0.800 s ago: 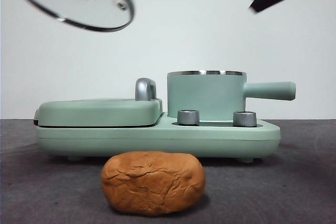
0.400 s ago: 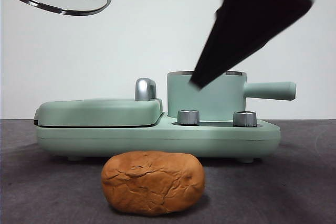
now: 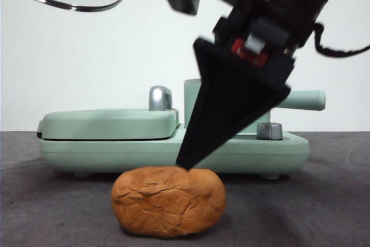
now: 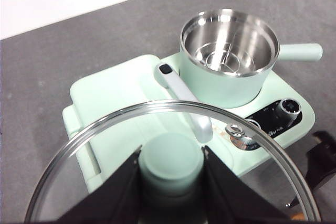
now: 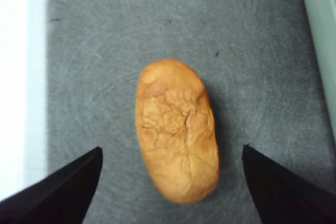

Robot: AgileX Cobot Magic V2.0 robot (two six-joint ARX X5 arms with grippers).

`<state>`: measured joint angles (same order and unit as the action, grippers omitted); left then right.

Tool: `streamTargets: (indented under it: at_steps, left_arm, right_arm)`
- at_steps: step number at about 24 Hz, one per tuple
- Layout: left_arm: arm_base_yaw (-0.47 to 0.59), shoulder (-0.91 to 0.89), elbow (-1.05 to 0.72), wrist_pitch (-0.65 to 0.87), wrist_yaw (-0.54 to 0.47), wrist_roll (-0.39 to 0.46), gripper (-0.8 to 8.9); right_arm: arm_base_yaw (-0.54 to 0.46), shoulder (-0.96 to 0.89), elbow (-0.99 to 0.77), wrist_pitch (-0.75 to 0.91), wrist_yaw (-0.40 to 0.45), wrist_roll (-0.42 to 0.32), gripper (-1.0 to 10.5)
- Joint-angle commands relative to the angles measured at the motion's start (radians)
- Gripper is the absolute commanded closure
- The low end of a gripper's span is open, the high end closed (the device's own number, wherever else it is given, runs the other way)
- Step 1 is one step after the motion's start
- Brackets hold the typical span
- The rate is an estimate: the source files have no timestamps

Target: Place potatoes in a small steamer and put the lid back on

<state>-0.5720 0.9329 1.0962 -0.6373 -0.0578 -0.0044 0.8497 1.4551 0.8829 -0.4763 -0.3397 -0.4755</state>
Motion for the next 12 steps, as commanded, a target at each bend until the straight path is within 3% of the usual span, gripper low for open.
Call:
streamTargets:
  at_steps: [1,8,12]
  left_arm:
    - [-0.004,0.002,0.017,0.039,-0.007,-0.008,8.05]
    - [-0.004,0.002,0.017,0.039,-0.007,-0.008,8.05]
    - [-0.004,0.002,0.017,0.039,-0.007,-0.008,8.05]
  right_arm:
    - [0.015,0.043,0.019,0.024,0.000,-0.016,5.1]
    - [0.024,0.119,0.019,0.042,0.000,-0.030,5.1]
    - [0.032,0.127,0.019,0.042,0.000,-0.030,6.5]
